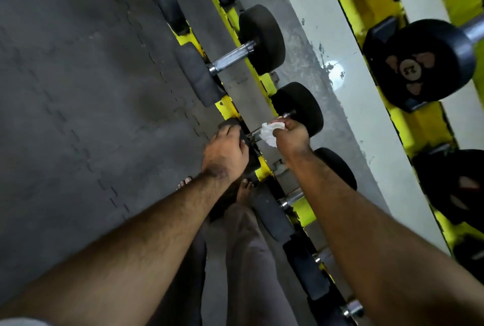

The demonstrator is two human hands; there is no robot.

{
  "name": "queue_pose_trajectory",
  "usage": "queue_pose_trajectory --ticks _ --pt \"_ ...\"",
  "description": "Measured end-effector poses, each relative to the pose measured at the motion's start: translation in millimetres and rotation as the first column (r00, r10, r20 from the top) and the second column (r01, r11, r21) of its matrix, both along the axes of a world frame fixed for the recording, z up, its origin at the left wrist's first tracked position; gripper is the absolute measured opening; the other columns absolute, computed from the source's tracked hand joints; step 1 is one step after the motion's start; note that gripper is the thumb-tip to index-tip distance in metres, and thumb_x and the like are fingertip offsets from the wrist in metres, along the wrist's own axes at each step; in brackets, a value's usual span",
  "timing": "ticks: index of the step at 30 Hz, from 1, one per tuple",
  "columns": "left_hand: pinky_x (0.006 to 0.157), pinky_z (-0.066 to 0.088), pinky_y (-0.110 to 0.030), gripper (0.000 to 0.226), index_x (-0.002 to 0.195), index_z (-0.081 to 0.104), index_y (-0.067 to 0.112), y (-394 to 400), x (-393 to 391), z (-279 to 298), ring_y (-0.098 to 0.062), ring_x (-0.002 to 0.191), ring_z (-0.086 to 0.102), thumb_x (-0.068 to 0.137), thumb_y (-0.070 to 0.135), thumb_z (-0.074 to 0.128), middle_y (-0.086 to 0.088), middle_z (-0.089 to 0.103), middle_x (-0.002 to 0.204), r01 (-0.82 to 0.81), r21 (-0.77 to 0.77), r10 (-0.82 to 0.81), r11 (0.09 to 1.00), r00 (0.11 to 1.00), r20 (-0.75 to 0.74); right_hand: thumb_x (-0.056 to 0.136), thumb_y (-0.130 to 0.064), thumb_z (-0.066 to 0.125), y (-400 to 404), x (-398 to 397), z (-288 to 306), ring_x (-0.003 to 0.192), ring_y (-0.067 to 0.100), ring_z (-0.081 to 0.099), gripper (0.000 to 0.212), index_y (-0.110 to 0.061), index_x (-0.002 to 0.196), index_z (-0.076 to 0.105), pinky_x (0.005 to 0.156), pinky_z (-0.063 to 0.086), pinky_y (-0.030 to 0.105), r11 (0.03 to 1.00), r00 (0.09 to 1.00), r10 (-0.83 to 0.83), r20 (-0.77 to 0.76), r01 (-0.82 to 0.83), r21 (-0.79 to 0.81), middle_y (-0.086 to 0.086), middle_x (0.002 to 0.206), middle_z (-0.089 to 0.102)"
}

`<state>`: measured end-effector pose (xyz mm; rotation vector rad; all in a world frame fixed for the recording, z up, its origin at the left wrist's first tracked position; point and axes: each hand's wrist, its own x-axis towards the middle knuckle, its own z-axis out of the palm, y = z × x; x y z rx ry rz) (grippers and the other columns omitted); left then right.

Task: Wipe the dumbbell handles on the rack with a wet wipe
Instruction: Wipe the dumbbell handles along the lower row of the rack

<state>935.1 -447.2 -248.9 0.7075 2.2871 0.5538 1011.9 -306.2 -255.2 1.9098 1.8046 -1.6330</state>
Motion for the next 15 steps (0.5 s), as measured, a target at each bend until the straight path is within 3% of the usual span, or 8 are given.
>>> queue_pose_trajectory --ticks 3,6,9,11,15 --pt "0.102 0.043 -0.04 0.044 0.136 0.052 0.009 9 6 -14 -0.03 0.125 0.051 0.095 0.024 0.051 -0.009 0.051 0.14 -0.037 0.012 0.038 0.999 0.999 -0.029 0.084 -0.014 0.061 9 3 -1 0.092 0.024 0.07 0.023 -0.015 0.1 0.077 0.086 0.056 0.033 0.934 0.95 0.297 0.099 -0.31 0.18 0.006 0.095 0.076" --pt "0.106 0.04 -0.04 0.043 0.134 0.054 0.005 22 7 -32 -0.033 0.127 0.049 0.096 0.025 0.048 -0.014 0.054 0.138 -0.099 0.017 0.1 0.995 0.992 -0.079 0.091 -0.009 0.056 18 5 -10 0.101 0.018 0.067 0.029 -0.018 0.111 0.074 0.084 0.045 0.019 0.736 0.814 0.558 0.161 -0.575 0.357 0.001 0.109 0.075" --pt "0.11 0.039 -0.045 0.053 0.128 0.057 -0.001 31 8 -48 -0.038 0.126 0.05 0.093 0.033 0.036 -0.02 0.058 0.131 -0.149 0.018 0.15 0.989 0.982 -0.116 0.09 -0.007 0.056 24 7 -26 0.107 0.022 0.066 0.031 -0.017 0.113 0.072 0.091 0.05 0.029 0.55 0.691 0.696 0.195 -0.688 0.474 0.001 0.116 0.072" --pt "0.11 0.039 -0.046 0.059 0.125 0.059 -0.003 35 10 -60 -0.039 0.122 0.053 0.092 0.036 0.029 -0.022 0.062 0.125 -0.176 0.026 0.178 0.984 0.971 -0.159 0.085 -0.006 0.054 26 12 -40 0.104 0.027 0.066 0.033 -0.014 0.111 0.072 0.085 0.054 0.036 0.417 0.586 0.768 0.258 -0.764 0.493 0.005 0.113 0.071" --pt "0.109 0.041 -0.043 0.053 0.125 0.061 -0.002 35 14 -69 -0.036 0.114 0.057 0.093 0.032 0.034 -0.019 0.064 0.122 -0.22 0.065 0.229 0.973 0.95 -0.212 0.081 -0.009 0.048 21 22 -52 0.105 0.028 0.066 0.036 -0.013 0.109 0.071 0.085 0.055 0.036 0.182 0.388 0.861 0.328 -0.838 0.515 0.006 0.113 0.069"
